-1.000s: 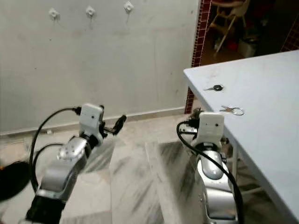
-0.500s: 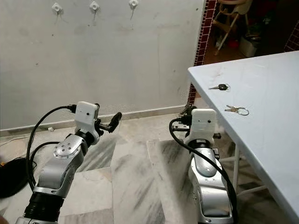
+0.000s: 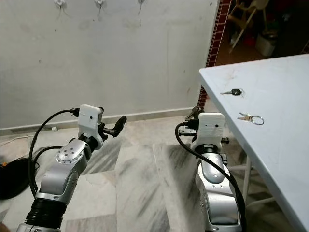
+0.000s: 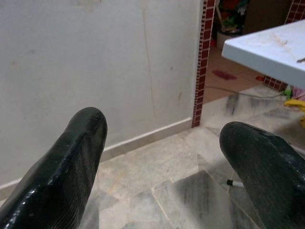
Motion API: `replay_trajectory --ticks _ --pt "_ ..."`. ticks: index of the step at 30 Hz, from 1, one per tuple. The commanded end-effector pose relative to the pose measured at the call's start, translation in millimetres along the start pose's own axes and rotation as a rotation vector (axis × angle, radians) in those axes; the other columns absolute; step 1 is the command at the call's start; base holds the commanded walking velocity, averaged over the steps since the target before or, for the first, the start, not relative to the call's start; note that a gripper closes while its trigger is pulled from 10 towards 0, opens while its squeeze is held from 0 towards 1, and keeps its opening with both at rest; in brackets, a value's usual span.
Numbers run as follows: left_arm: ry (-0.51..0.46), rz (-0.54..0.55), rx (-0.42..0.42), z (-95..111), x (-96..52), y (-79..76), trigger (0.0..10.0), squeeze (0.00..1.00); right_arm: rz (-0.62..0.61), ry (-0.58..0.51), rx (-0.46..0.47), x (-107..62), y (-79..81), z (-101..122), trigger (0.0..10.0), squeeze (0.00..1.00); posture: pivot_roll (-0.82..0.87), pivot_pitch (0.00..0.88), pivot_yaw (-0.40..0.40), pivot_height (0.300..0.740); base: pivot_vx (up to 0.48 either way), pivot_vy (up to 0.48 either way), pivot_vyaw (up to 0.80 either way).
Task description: Hang keys on a hook
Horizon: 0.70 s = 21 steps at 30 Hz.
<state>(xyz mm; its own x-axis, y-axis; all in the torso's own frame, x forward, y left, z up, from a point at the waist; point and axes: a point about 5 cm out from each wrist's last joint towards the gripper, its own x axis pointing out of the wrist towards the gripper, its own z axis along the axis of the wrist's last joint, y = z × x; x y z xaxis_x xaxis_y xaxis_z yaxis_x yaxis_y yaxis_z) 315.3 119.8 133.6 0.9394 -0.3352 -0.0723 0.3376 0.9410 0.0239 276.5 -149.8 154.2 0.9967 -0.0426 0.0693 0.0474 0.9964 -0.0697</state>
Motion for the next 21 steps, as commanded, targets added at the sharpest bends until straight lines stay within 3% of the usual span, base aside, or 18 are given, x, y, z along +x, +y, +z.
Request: replay_trajectory --ticks 1,12,21 --pt "-0.004 -0.007 -0.001 2.3 0.5 1.8 10.0 0.0 0.008 -0.01 -0.004 0.8 0.3 1.7 10.0 0.0 0.04 0.0 0.044 0.74 0.259 0.0 0.0" --pt "-0.002 -0.018 -0.013 1.0 -0.9 1.4 10.0 0.0 0.02 -0.009 -0.01 -0.1 3.0 0.5 10.0 0.0 0.04 0.0 0.045 0.74 0.289 0.0 0.0" --pt "-0.006 -0.026 -0.014 1.4 -1.0 1.1 10.0 0.0 0.038 -0.006 -0.013 -2.0 3.3 -0.6 10.0 0.0 0.04 0.0 0.045 0.74 0.479 0.0 0.0"
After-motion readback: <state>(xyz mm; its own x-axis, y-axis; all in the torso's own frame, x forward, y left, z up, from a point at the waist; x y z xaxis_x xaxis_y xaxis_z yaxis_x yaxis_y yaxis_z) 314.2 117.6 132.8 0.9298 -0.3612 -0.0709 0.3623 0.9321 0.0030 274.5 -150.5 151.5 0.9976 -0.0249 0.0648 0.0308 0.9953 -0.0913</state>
